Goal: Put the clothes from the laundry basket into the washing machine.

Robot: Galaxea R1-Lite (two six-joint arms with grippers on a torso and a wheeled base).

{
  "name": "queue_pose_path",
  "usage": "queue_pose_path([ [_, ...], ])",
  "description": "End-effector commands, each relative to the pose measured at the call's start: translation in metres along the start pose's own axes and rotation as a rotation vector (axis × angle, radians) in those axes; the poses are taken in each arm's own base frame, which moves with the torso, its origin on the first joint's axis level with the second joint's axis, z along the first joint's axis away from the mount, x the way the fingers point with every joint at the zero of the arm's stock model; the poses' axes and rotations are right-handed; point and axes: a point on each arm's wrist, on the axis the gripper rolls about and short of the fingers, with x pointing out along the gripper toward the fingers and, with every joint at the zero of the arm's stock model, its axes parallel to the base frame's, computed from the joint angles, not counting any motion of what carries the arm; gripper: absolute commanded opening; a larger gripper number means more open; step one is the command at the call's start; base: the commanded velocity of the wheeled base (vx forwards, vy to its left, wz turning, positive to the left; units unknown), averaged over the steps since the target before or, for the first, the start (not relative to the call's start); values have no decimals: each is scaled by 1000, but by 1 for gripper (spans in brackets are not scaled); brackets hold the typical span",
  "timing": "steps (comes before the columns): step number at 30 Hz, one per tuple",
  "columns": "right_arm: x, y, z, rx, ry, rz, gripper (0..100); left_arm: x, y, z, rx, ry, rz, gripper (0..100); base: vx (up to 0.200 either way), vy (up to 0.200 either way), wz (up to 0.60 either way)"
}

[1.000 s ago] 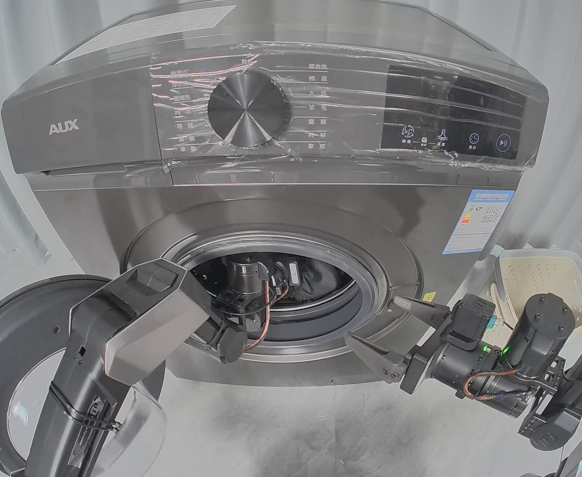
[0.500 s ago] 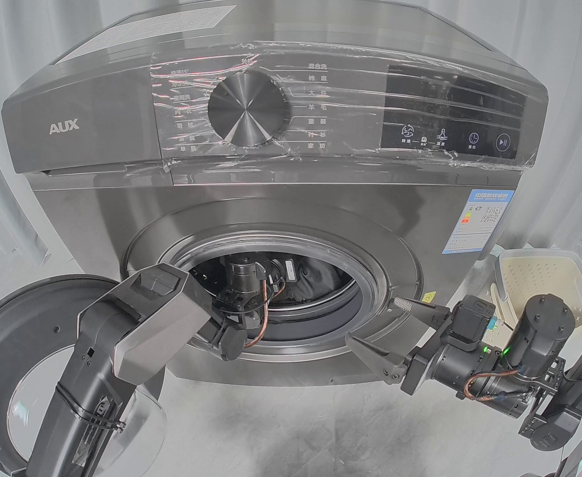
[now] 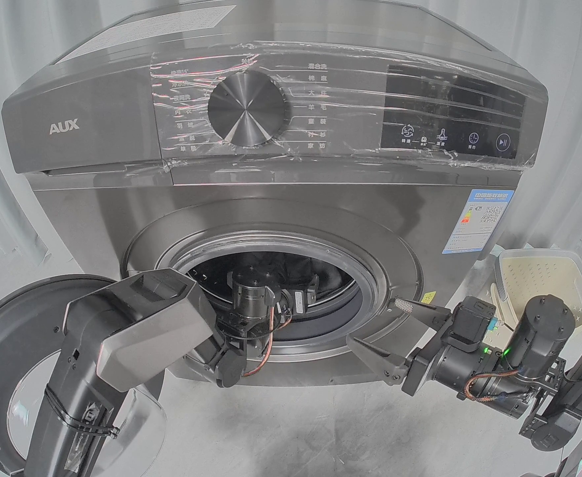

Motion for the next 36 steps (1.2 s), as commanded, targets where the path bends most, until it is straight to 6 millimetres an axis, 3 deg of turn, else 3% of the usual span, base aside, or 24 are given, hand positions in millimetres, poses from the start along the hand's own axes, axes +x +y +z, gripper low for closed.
queue_pose_path([
  [1,0,0,0,0,0,-3,100,-42,-18,25,12,3,-49,100,0,0,0],
  [8,-1,-1,-1,2,3,-5,100,-83,-16,30,31,26,-67,100,0,0,0],
  [11,-2,-1,-2,2,10,-8,100,-111,-16,31,35,29,-88,100,0,0,0],
  [14,-3,-1,-2,1,13,-8,100,-123,-16,32,36,28,-98,100,0,0,0],
  [15,-4,-1,-1,2,9,-7,100,-137,-16,35,36,24,-113,100,0,0,0],
  [22,-10,1,-3,-9,23,-5,100,-177,-20,51,23,-25,-169,100,0,0,0],
  [28,-25,2,7,-14,-13,-18,100,-226,-29,79,-18,-104,-261,100,0,0,0],
  [33,-40,-7,15,-15,-51,-105,100,-251,-27,93,-29,-141,-295,100,0,0,0],
  [36,-52,-17,23,-18,-91,-169,100,-259,-24,90,-26,-130,-304,100,0,0,0],
])
